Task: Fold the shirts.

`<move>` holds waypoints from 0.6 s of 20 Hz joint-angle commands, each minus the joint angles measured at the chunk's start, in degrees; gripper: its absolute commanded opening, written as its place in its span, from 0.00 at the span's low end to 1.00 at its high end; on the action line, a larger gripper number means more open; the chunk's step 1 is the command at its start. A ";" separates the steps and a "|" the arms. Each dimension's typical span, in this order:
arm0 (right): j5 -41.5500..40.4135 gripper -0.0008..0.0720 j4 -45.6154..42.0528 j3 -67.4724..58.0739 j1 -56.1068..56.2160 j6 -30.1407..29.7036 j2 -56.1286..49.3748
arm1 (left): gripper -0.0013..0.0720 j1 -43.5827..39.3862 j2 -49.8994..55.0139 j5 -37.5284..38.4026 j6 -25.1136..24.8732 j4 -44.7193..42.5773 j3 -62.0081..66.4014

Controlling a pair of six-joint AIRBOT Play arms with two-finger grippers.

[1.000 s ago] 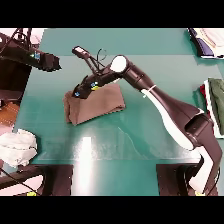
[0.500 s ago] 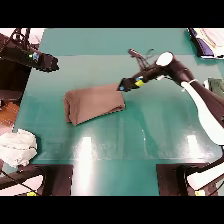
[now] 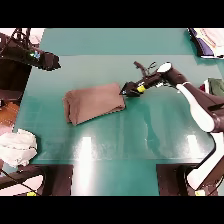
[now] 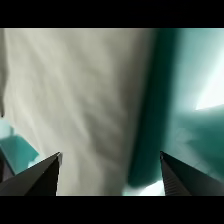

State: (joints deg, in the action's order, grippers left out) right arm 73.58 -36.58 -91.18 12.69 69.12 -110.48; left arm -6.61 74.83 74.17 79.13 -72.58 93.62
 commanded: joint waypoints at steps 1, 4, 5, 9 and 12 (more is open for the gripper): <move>2.86 0.98 1.75 -6.73 4.13 3.02 -6.93 | 0.05 0.04 0.04 0.52 -0.02 0.20 -0.02; 2.64 0.78 4.33 -11.06 7.34 2.95 -10.29 | 0.05 0.04 0.04 1.55 -0.04 0.17 -0.02; 1.99 0.57 3.93 -12.00 8.11 2.75 -10.62 | 0.05 0.04 0.04 1.92 -0.04 0.17 -0.02; 2.84 0.04 3.85 -15.78 8.50 -1.55 -10.12 | 0.05 0.04 0.04 2.64 -0.04 0.17 -0.02; 5.44 0.04 1.77 -16.13 4.31 -1.42 -5.22 | 0.05 0.04 0.04 3.89 0.42 0.63 -0.02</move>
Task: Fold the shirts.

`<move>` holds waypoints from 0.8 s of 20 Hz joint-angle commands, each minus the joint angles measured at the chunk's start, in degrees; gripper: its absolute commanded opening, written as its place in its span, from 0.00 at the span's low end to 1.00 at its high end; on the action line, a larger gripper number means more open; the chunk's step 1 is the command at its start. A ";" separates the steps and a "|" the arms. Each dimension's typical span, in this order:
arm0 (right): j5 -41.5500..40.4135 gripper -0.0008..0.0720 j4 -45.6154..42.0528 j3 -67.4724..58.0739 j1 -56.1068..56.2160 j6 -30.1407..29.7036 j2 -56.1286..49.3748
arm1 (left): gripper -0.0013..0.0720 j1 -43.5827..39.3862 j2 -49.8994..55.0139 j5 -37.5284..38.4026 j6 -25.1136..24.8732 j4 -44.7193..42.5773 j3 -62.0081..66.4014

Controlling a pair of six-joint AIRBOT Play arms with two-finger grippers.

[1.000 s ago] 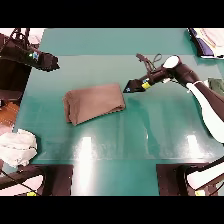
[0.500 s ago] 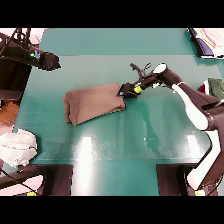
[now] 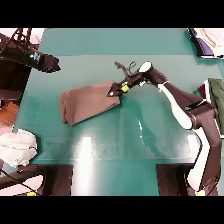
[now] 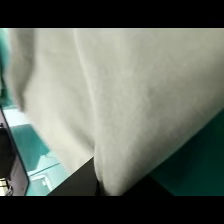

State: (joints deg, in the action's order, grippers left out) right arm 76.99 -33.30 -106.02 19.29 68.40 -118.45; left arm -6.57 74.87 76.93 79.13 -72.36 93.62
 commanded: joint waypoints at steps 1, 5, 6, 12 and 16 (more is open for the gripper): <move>3.02 0.04 -3.45 -1.31 -4.46 -0.61 4.92 | 0.05 0.00 0.00 1.11 0.52 1.46 -0.17; 5.90 0.04 -13.07 -1.31 -15.96 2.29 14.38 | 0.05 -0.90 0.00 -1.53 1.86 7.23 -3.28; 5.97 0.04 -15.76 -1.31 -19.50 3.13 16.59 | 0.05 -1.86 0.00 -2.86 2.12 7.28 -4.44; -0.33 0.04 -18.86 -1.31 -42.45 5.55 23.21 | 0.05 -10.80 0.00 -12.87 2.16 7.28 -10.29; -7.39 0.04 -18.84 -1.31 -54.03 5.51 23.26 | 0.05 -15.76 -0.02 -14.53 5.11 7.28 -10.43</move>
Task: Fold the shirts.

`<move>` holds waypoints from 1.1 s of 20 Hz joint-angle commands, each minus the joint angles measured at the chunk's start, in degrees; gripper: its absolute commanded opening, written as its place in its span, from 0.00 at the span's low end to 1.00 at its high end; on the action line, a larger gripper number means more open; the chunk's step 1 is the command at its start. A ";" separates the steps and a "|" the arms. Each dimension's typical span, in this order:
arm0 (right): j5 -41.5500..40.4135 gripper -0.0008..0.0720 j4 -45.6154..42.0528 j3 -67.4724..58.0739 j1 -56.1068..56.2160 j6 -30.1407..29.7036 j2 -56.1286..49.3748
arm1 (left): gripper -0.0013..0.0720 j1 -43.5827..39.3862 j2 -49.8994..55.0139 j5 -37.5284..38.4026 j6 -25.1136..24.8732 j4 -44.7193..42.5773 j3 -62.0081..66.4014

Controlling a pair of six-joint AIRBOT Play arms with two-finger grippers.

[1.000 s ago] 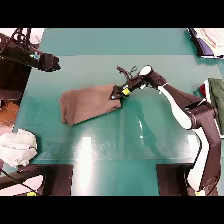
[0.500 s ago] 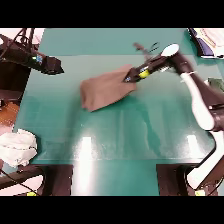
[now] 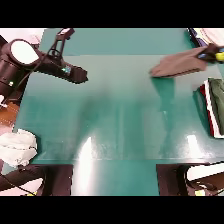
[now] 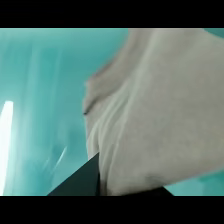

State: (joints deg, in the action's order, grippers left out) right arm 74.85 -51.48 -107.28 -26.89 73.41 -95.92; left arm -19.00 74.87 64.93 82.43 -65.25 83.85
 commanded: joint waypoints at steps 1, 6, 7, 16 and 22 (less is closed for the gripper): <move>-7.13 0.04 -0.68 -0.04 -9.88 0.46 0.72 | 0.05 -4.35 0.00 -2.56 1.79 0.17 -0.66; -11.93 0.03 -0.59 -0.17 -15.04 -1.01 0.74 | 0.05 -6.32 0.00 -2.78 3.65 0.48 -0.66; -11.91 0.03 -0.57 -0.22 -15.30 -2.16 0.85 | 0.05 -6.32 0.00 -2.78 3.76 0.59 -0.66; -13.94 0.03 -0.57 -0.15 -17.18 -8.98 9.86 | 0.05 -6.32 0.00 -2.73 2.75 0.33 -0.66; -7.45 0.03 -0.85 -0.02 -21.55 -8.11 15.34 | 0.05 -6.32 0.00 -2.51 2.60 -1.20 -0.66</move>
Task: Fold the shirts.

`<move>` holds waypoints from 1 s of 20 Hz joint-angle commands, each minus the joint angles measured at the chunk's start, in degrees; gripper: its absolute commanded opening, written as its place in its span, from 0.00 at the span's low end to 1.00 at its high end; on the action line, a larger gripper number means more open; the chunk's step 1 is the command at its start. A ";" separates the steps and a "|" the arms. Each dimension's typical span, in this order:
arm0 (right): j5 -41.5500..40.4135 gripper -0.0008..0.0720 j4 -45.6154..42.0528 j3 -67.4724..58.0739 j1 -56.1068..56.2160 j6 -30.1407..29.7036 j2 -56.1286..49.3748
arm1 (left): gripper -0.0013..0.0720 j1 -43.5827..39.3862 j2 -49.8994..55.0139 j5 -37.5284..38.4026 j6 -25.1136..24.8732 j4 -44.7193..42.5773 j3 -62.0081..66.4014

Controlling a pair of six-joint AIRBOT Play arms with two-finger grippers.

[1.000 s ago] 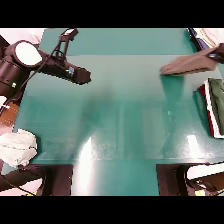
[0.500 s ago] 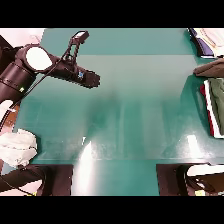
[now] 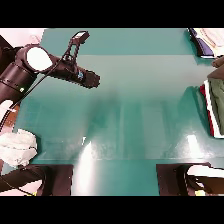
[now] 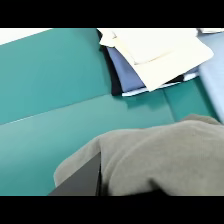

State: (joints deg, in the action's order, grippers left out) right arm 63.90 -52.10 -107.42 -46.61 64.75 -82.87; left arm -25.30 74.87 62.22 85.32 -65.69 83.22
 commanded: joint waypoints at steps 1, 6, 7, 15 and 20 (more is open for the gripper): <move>5.20 0.03 -0.59 0.11 -2.58 1.57 2.82 | 0.05 -0.02 0.00 0.35 -0.28 -0.98 -0.02; 16.94 0.04 -3.08 0.11 -6.62 8.79 3.63 | 0.05 -0.02 0.00 0.59 -1.60 -1.38 -0.02; 19.37 0.04 -6.71 0.11 -6.95 11.37 3.63 | 0.05 -0.02 0.00 0.87 -1.86 -1.40 -0.02; 34.56 0.04 -24.63 0.11 -6.95 21.86 3.63 | 0.05 -0.02 0.00 1.44 -3.26 -1.38 -0.02; 37.22 0.68 -24.57 0.11 -6.95 21.84 3.63 | 0.05 -0.02 0.00 1.46 -3.28 -1.38 -0.02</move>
State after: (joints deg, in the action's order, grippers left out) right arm 98.52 -75.40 -107.33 -53.56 85.86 -79.24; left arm -25.30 74.87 63.64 82.17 -67.05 83.22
